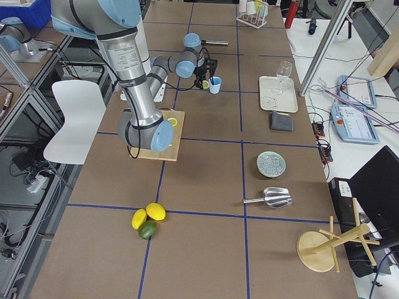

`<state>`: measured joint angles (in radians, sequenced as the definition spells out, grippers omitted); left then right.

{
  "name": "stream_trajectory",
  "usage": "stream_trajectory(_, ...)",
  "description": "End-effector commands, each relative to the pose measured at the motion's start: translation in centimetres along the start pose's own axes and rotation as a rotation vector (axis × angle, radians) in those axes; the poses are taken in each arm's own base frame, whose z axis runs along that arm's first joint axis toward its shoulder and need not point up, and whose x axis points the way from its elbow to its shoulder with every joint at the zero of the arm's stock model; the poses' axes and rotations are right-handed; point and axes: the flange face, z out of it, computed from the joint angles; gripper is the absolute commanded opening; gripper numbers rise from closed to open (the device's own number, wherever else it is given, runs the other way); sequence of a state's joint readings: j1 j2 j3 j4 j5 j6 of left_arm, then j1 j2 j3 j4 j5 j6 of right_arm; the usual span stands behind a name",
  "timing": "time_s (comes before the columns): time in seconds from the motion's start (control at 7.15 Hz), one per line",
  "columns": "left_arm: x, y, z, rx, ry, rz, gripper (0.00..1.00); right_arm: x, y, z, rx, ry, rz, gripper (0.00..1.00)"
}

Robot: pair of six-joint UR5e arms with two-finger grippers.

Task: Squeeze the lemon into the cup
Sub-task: 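Carry the lemon slice with the right gripper over the blue cup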

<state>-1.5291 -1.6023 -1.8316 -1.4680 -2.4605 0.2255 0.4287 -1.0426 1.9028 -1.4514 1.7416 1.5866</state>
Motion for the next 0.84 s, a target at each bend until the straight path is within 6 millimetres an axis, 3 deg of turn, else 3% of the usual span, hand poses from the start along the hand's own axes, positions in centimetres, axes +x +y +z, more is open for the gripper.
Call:
stream_trajectory(0.0,0.0,0.0,0.0,0.001,0.0,0.0,1.0,-4.4,-1.8,0.1,0.024,-0.023,0.021,0.61)
stream_trajectory(0.14,0.0,0.0,0.0,0.002,0.0,0.002,1.0,-6.2,-2.7,0.6,0.034,-0.022,0.028,0.63)
stream_trajectory(0.28,0.1,0.0,-0.1,0.002,0.0,0.0,1.0,-6.6,-3.0,1.8,0.034,-0.005,0.031,0.64)
stream_trajectory(0.7,0.1,-0.1,-0.1,0.002,-0.001,0.001,1.0,-6.3,-3.0,2.7,0.033,0.012,0.032,0.71)
